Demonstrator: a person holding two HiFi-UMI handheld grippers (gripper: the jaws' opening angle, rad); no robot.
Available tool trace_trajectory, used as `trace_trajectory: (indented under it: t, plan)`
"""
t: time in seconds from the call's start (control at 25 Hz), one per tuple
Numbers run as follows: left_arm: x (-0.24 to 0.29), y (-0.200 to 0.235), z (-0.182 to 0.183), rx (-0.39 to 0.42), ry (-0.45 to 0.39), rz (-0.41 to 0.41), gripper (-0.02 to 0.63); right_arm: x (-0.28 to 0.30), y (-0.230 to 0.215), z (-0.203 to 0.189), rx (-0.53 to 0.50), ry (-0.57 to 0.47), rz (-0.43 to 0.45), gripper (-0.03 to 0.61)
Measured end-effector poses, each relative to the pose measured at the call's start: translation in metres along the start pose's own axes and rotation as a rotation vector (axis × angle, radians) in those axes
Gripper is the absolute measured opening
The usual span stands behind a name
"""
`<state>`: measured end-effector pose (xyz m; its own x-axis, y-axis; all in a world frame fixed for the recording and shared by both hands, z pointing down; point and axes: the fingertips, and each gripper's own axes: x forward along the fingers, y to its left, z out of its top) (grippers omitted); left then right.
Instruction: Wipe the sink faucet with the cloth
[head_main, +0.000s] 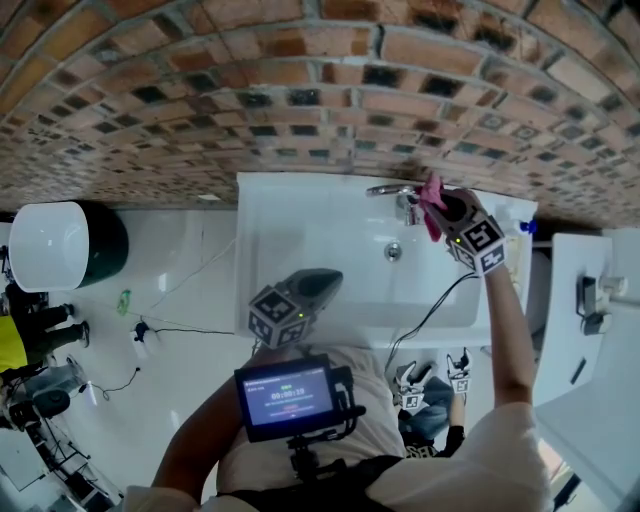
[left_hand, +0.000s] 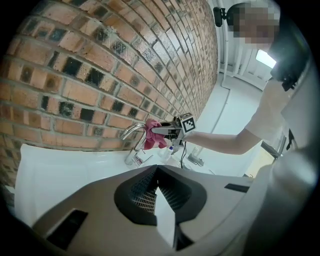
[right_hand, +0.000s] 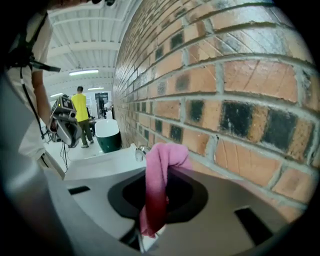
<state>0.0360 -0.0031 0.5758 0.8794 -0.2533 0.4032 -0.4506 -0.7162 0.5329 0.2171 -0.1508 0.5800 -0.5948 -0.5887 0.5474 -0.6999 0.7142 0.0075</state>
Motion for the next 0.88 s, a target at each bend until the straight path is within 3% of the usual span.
trace_trajectory:
  t: [0.52,0.68,0.76,0.88]
  plan:
    - [-0.007,0.003,-0.001,-0.002,-0.014,0.006,0.0,0.025,0.034,0.051,0.028,-0.025,0.052,0.075]
    - [-0.011,0.005,-0.001,-0.005,-0.022,0.014,0.0,0.04,0.049,0.053,-0.03,0.008,0.056,0.075]
    - [-0.013,0.006,-0.001,-0.002,-0.029,0.017,0.0,0.052,0.056,0.054,-0.07,0.06,0.009,0.075]
    - [-0.018,0.007,-0.002,-0.006,-0.034,0.023,0.0,0.066,0.061,0.054,-0.046,0.133,-0.108,0.075]
